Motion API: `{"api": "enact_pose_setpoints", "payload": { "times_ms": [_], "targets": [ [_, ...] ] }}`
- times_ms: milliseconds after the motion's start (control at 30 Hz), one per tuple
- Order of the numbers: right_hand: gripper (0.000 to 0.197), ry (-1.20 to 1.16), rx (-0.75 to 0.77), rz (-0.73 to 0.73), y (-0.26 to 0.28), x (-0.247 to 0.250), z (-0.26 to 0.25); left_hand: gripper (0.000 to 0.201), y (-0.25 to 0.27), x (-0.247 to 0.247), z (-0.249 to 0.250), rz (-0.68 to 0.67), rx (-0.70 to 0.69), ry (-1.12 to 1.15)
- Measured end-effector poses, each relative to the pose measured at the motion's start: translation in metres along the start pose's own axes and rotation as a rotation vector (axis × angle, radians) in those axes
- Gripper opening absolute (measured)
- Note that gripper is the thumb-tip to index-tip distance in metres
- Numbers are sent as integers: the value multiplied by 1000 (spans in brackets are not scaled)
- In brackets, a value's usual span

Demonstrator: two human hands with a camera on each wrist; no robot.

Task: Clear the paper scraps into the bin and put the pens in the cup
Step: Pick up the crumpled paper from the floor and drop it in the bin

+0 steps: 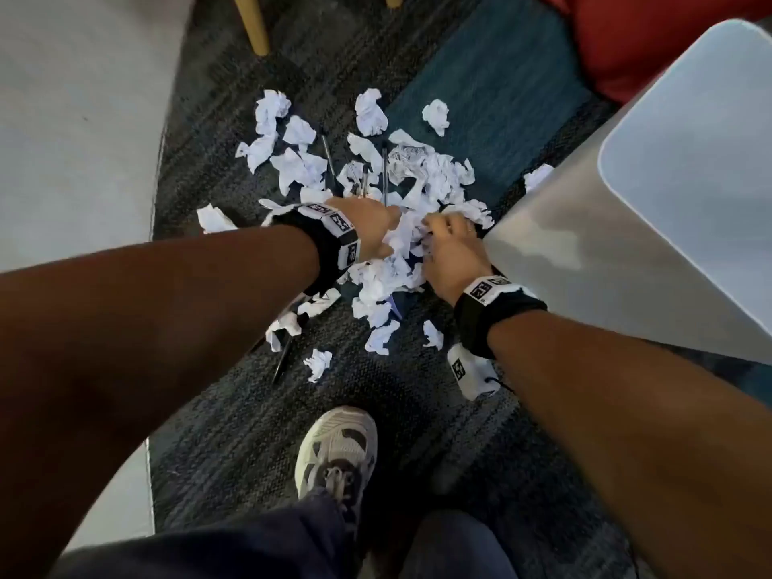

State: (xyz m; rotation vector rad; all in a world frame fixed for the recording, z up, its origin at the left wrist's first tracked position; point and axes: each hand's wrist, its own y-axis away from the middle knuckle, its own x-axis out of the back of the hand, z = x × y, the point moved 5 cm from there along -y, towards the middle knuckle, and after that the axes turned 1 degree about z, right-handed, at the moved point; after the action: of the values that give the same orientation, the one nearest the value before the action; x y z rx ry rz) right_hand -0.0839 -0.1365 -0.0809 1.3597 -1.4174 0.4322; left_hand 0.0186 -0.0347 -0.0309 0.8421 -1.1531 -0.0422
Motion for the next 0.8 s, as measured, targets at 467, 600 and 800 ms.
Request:
{"api": "enact_pose_setpoints", "payload": {
  "times_ms": [467,600,800],
  "targets": [
    [36,70,-38,-165,-5,-20,25,29,-12,-35,16,-24,12,35],
    [28,96,-60,-161,-8,-24,21,25,-9,-24,11,-15,22,126],
    [14,59,-53,-195,-5,-24,19,25,-7,-19,7,23,38,224]
  ]
}}
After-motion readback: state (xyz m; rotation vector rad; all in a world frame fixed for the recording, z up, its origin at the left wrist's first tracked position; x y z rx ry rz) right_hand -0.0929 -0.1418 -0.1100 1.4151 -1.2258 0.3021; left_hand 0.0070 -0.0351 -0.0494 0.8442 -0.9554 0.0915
